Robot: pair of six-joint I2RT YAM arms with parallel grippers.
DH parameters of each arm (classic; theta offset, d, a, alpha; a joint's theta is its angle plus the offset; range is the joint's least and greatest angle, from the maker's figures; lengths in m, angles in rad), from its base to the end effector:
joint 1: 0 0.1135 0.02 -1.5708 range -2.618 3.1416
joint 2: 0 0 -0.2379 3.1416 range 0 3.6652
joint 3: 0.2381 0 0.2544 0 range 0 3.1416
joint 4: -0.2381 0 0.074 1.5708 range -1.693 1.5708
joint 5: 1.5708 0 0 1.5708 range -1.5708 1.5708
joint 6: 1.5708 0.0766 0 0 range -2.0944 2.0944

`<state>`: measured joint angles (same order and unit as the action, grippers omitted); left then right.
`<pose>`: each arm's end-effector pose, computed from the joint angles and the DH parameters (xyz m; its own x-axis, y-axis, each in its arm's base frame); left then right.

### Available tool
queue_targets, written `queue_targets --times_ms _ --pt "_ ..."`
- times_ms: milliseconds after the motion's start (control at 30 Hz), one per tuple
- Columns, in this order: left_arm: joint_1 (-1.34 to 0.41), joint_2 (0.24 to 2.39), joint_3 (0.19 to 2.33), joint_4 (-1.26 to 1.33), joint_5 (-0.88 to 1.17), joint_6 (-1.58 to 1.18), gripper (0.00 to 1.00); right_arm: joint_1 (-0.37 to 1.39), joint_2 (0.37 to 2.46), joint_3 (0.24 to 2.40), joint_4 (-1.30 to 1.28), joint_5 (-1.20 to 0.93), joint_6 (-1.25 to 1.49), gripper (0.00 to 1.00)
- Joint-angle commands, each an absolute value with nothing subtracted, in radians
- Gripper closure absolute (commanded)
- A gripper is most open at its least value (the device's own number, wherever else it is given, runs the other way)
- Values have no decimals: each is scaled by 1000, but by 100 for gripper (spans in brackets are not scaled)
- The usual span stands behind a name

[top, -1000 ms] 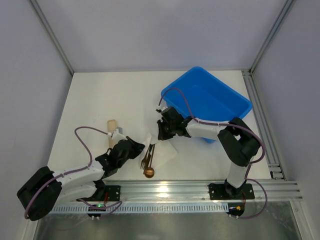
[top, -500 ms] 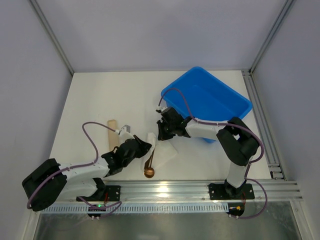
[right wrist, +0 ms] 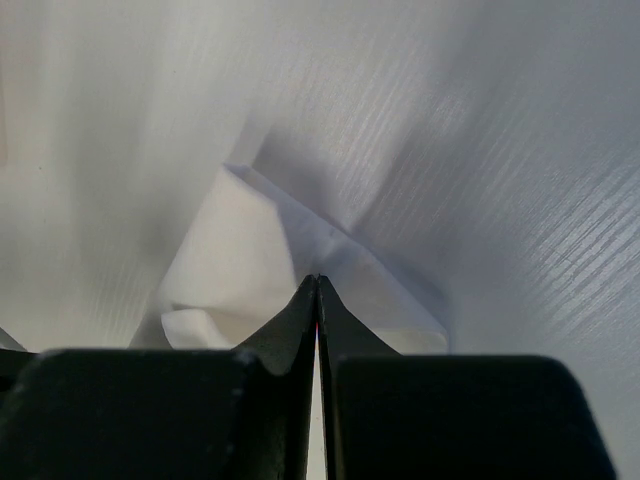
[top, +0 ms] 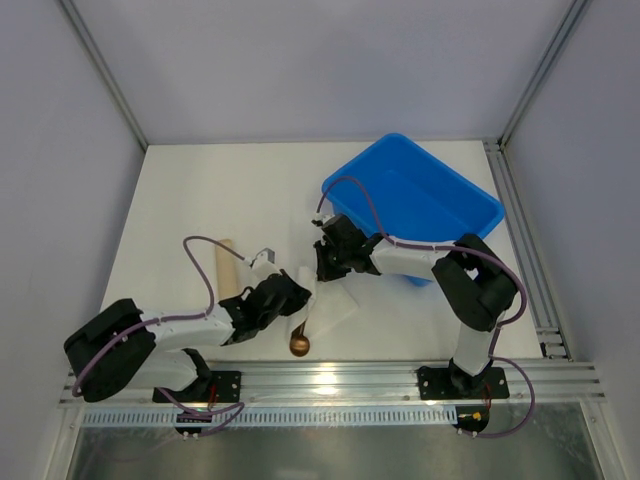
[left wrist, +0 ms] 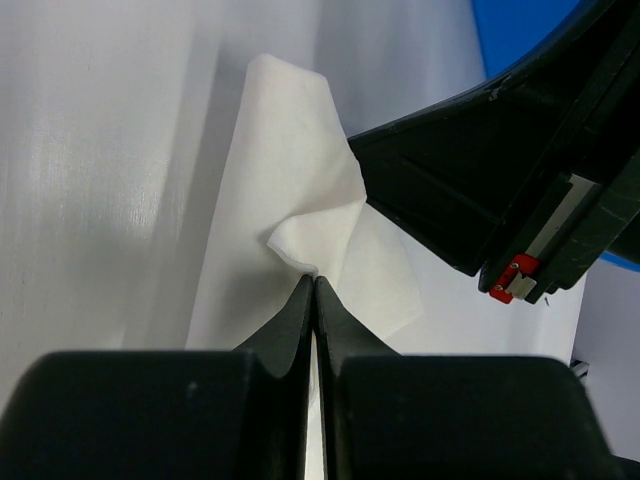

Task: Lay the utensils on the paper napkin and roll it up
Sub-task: Roll the napkin at the center of the board.

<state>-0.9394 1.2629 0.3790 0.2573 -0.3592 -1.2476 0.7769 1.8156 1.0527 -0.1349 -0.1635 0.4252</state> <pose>0.1806 -0.2013 0.1017 -0.6671 -0.5916 -0.4527 -0.1416 0.6973 -0.7026 0.2701 0.2831 0.0999 -0.8231 -0.2385 -0.5153 -0.4660 0.8023 0.3731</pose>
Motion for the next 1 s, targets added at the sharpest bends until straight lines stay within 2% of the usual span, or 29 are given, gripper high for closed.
queue_targets --times_ms 0,267,967 --pt "-950 1288 426 235 -385 -1233 100 781 1822 1071 -97 -160 433 96" --pt "-957 1322 471 126 -406 -1246 100 781 1818 1074 -106 -150 428 96" --pt "-960 1399 518 133 -365 -1235 100 779 1758 1098 -195 -86 391 96"
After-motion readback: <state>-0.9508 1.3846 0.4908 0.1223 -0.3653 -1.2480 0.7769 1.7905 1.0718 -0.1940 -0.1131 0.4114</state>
